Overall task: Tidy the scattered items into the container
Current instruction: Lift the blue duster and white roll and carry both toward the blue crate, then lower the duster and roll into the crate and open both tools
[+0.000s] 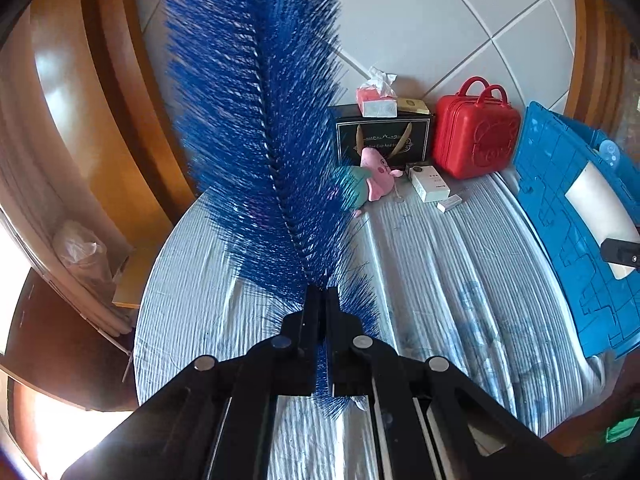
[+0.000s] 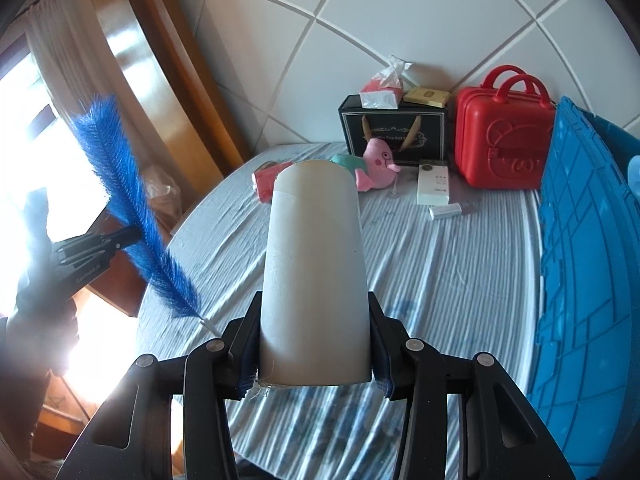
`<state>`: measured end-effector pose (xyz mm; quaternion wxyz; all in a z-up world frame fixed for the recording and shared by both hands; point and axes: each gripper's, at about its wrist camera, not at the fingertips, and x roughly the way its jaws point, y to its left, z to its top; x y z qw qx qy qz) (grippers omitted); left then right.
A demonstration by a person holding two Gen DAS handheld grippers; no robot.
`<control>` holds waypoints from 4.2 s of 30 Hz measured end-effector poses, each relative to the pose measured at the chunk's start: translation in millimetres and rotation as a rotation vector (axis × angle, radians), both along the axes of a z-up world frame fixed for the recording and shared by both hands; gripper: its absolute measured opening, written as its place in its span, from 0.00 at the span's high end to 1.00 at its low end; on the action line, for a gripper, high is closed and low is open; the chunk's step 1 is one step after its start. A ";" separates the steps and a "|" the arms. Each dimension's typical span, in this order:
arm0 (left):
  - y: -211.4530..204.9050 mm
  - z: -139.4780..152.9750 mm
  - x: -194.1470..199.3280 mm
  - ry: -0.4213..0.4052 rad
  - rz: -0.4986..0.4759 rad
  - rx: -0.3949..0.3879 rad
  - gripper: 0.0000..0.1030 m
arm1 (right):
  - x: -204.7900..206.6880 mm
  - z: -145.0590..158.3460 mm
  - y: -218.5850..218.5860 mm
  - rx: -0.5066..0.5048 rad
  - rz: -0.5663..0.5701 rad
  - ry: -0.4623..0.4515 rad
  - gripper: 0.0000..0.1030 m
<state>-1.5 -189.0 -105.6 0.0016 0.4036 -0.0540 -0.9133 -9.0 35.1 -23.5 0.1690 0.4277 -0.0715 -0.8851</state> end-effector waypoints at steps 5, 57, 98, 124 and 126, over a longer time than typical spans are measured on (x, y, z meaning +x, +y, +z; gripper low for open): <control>15.1 16.9 0.5 0.019 -0.011 -0.003 0.98 | 3.9 2.7 11.0 -0.016 0.006 0.010 0.57; 322.1 213.5 -27.1 0.291 -0.454 0.036 0.98 | 78.4 145.1 207.7 -0.088 -0.166 0.230 0.57; 547.2 208.6 -14.4 0.192 -0.912 0.113 0.98 | 162.8 109.4 390.5 -0.012 -0.632 0.116 0.57; 530.4 159.0 -42.6 0.118 -0.759 0.042 0.08 | 150.5 100.5 404.7 0.046 -0.688 0.108 0.03; 522.8 157.7 -41.5 0.115 -0.747 0.040 0.08 | 146.3 100.3 400.4 0.040 -0.674 0.108 0.03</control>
